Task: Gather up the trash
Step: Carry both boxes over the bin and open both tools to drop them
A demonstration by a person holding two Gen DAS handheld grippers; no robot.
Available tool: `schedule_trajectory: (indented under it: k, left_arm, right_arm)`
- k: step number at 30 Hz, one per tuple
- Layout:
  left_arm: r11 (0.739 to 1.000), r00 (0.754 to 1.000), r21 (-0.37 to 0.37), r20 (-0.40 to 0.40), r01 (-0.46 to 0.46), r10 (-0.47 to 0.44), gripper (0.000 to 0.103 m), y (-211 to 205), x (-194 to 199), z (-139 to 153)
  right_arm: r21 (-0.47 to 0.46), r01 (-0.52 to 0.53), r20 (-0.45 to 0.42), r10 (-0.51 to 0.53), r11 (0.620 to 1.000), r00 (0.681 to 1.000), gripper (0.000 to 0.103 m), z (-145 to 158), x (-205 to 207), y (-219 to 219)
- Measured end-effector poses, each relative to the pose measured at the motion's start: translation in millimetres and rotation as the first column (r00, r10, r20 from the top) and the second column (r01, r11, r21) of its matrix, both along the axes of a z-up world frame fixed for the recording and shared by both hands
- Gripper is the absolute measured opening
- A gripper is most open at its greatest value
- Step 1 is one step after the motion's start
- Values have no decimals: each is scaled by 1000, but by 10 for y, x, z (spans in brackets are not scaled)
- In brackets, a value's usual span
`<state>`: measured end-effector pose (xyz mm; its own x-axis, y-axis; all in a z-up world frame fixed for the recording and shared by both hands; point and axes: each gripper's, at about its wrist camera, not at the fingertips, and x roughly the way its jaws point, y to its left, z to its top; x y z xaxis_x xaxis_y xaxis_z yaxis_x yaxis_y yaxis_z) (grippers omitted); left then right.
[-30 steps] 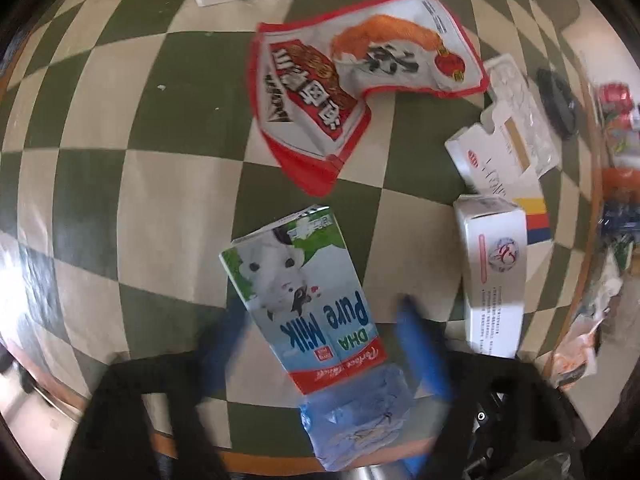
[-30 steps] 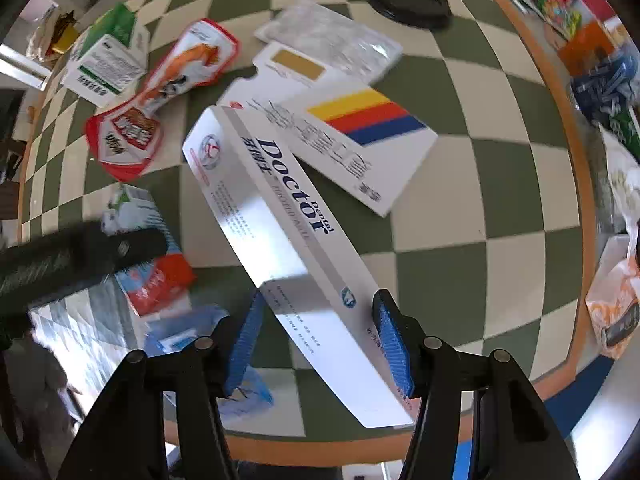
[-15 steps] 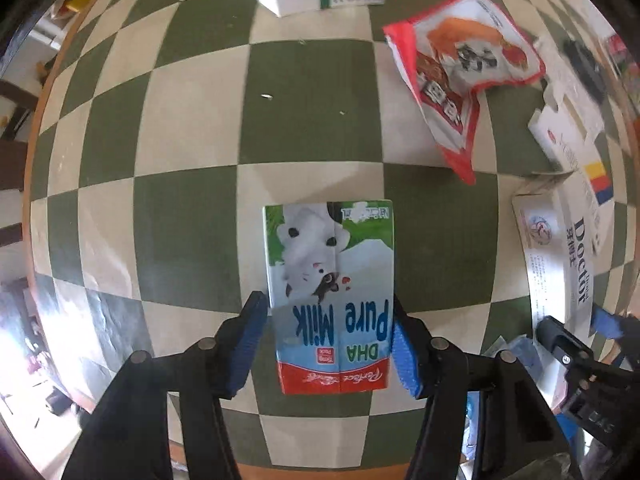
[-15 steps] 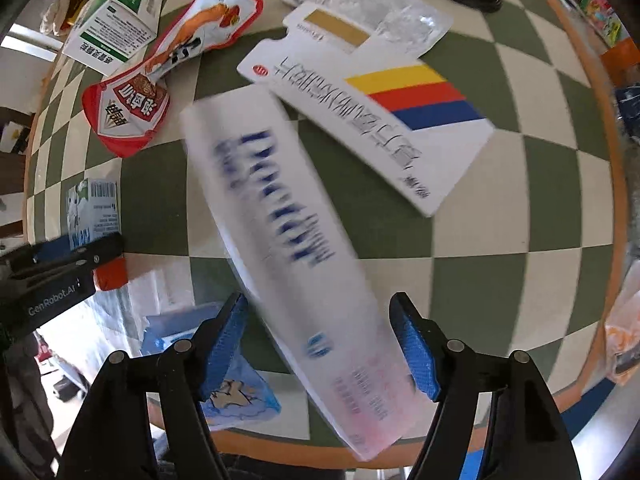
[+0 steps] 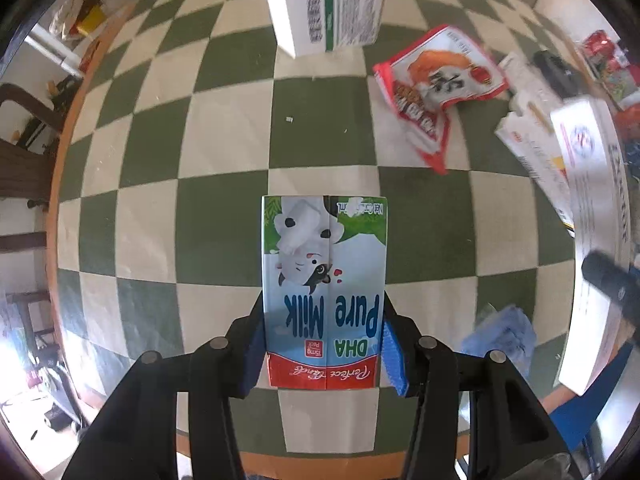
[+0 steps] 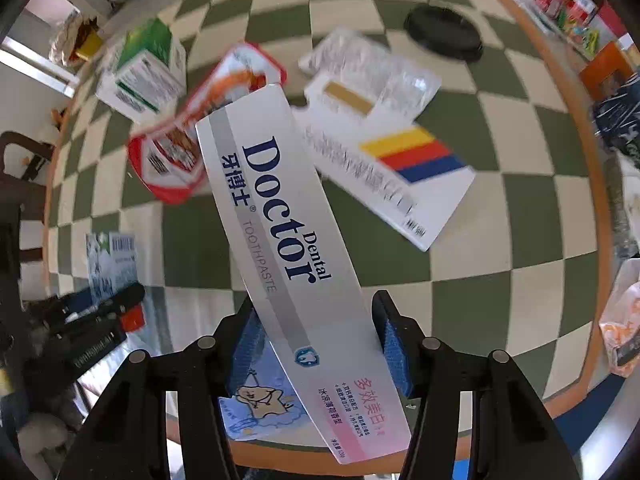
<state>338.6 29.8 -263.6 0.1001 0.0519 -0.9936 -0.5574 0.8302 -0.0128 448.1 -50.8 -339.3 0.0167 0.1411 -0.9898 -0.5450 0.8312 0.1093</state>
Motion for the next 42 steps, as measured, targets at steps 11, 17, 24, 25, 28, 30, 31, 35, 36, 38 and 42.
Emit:
schedule_trajectory:
  k: [11, 17, 24, 25, 28, 30, 31, 35, 36, 38, 42]
  left_arm:
    - [999, 986, 5, 159, 48, -48, 45, 12, -958, 739]
    - [994, 968, -12, 229, 110, -104, 45, -11, -1821, 874]
    - [986, 989, -142, 129, 88, -70, 45, -110, -2894, 420]
    - [983, 993, -164, 98, 81, -66, 45, -117, -3016, 277]
    - [971, 997, -227, 26, 74, -70, 45, -128, -3253, -182]
    - [966, 998, -252, -15, 60, -66, 45, -111, -3335, -551]
    - [963, 998, -267, -38, 45, -58, 45, -91, -3360, -802]
    - [944, 993, -329, -120, -29, -11, 45, 13, -3355, -1864]
    - [941, 991, -337, -137, -39, -8, 45, 31, -3338, -2092]
    - [933, 986, -357, -165, -50, -10, 46, 65, -3278, -2614]
    - [924, 977, -380, -208, -36, -47, 46, 66, -3111, -3386]
  right_arm:
    - [191, 107, 15, -112, 976, 994, 56, 890, -572, -399]
    - [255, 151, -4, -155, 955, 988, 56, 996, -1674, -569]
    - [207, 224, -121, -202, 952, 972, 55, 582, -3091, -848]
    - [186, 228, -150, -201, 956, 968, 55, 467, -3250, -868]
    - [118, 227, -208, -199, 967, 958, 55, 123, -3578, -892]
    - [59, 203, -239, -184, 977, 953, 55, -261, -3779, -855]
    - [39, 192, -247, -177, 981, 953, 55, -440, -3834, -829]
    - [-42, 192, -309, -195, 981, 931, 55, -1399, -3958, -725]
    - [-58, 196, -332, -204, 979, 921, 55, -1713, -3965, -685]
    - [-87, 196, -351, -214, 977, 912, 55, -2232, -3964, -598]
    - [-136, 178, -386, -217, 975, 896, 55, -3178, -3908, -455]
